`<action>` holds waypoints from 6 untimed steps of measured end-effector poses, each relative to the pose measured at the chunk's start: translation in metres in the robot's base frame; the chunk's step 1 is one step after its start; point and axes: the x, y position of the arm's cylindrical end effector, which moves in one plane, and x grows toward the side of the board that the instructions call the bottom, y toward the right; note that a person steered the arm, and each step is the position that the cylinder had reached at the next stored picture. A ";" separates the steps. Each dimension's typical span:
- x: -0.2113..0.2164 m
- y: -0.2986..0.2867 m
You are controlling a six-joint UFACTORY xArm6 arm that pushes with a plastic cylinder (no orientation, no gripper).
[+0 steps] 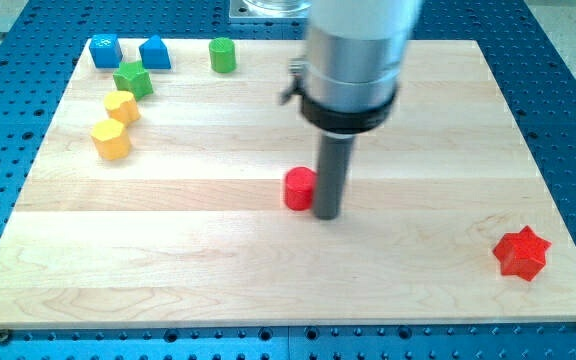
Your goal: Push the red circle vertically to the yellow hexagon
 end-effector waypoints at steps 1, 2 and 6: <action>-0.003 -0.005; -0.029 0.023; -0.023 -0.060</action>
